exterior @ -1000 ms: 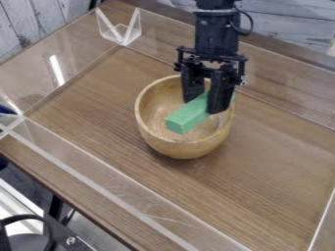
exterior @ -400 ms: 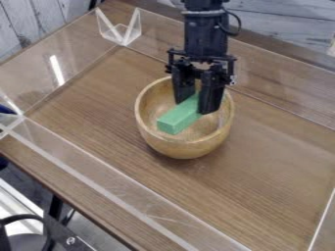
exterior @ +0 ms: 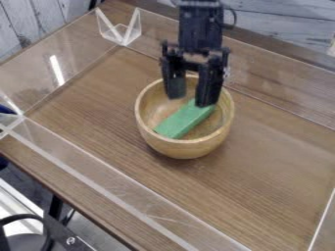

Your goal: Put the green block in the brown bowl

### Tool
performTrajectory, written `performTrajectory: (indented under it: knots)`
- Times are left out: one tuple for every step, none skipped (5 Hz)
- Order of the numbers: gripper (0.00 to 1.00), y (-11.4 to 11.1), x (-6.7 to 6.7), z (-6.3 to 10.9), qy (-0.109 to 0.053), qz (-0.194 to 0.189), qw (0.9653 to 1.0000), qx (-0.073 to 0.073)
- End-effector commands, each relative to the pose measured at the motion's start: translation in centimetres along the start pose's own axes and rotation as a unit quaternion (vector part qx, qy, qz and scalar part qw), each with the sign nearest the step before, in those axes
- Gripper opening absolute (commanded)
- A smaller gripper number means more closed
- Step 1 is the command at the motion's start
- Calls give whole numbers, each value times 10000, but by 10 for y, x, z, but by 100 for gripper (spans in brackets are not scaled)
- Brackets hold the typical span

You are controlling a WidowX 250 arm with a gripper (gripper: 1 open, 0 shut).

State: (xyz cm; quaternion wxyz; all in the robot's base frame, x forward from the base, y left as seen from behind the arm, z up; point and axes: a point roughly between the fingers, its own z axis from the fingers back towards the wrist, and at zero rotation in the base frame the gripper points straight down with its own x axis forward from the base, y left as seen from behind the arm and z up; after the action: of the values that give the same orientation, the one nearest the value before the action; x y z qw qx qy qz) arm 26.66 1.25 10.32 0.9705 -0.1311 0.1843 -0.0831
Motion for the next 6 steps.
performTrajectory:
  knots:
    - [100, -8, -2, 50, -740, -127, 9968, 258]
    - [100, -2, -2, 72, -953, -82, 9949, 314]
    - [100, 17, -1, 94, -1163, 82, 9927, 314]
    - [0, 56, -17, 99, -1123, 497, 9919, 319]
    - [0, 94, -33, 94, -1003, 875, 9905, 353]
    - [0, 73, -28, 74, -752, 582, 9953, 157]
